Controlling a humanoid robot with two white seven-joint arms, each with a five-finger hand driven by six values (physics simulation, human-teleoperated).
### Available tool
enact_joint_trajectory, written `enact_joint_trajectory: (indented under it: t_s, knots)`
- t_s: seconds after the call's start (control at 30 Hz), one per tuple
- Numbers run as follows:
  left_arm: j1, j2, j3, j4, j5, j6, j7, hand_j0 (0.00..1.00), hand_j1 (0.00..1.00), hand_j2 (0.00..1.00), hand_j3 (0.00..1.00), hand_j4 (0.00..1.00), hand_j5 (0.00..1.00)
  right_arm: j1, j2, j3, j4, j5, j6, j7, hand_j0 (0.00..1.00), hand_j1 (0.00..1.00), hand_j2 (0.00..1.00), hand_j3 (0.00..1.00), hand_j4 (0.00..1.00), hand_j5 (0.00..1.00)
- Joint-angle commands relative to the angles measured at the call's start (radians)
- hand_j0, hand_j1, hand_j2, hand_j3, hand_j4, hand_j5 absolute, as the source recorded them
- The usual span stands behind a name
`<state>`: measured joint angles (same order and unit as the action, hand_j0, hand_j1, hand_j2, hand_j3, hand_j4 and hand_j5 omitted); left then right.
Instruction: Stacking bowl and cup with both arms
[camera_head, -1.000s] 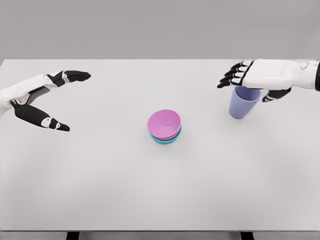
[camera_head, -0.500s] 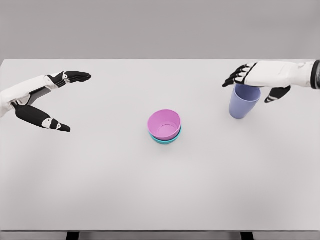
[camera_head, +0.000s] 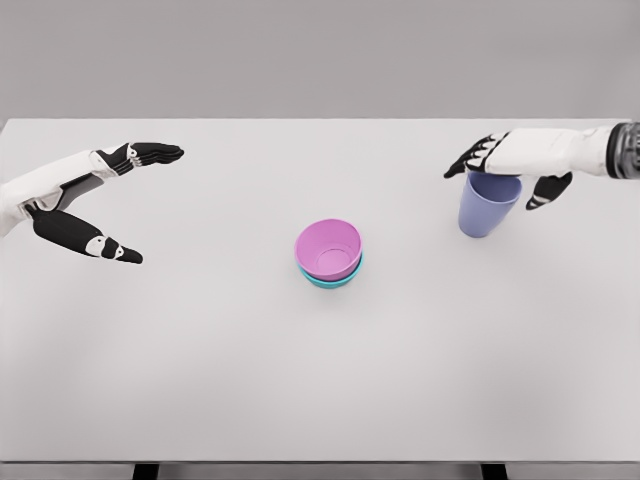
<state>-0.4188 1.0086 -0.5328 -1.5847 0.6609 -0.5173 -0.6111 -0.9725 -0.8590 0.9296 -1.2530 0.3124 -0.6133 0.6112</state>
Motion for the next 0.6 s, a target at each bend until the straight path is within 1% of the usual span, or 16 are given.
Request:
enact_joint_trajectory:
  t_s: [0.0,0.07,0.23,0.4,0.47,0.57]
  knots:
    - [0.0,0.001,0.001,0.0,0.008,0.002,0.0,1.0,1.0,1.0,1.0,1.0,1.0,0.0,0.009,0.008,0.017,0.0,0.002,0.0,1.0,1.0,1.0,1.0,1.0,1.0]
    - [0.0,0.001,0.001,0.0,0.008,0.002,0.0,1.0,1.0,1.0,1.0,1.0,1.0,0.0,0.011,0.009,0.03,0.0,0.002,0.0,1.0,1.0,1.0,1.0,1.0,1.0]
    - [0.0,0.001,0.001,0.0,0.008,0.002,0.0,1.0,1.0,1.0,1.0,1.0,1.0,-0.006,0.014,0.015,0.037,0.0,0.002,0.0,1.0,1.0,1.0,1.0,1.0,1.0]
    - [0.0,0.001,0.001,0.002,0.008,0.002,0.0,1.0,1.0,1.0,1.0,1.0,1.0,-0.008,0.029,0.017,0.047,0.002,0.002,0.0,1.0,1.0,1.0,1.0,1.0,1.0]
    - [0.0,0.001,0.001,0.006,0.008,0.002,0.0,1.0,1.0,1.0,1.0,1.0,1.0,-0.008,0.04,0.029,0.063,0.002,0.002,0.0,1.0,1.0,1.0,1.0,1.0,1.0]
    - [0.0,-0.01,0.001,0.009,0.008,0.002,0.0,1.0,1.0,1.0,1.0,1.0,1.0,-0.015,0.041,0.029,0.069,0.002,0.002,0.0,1.0,1.0,1.0,1.0,1.0,1.0]
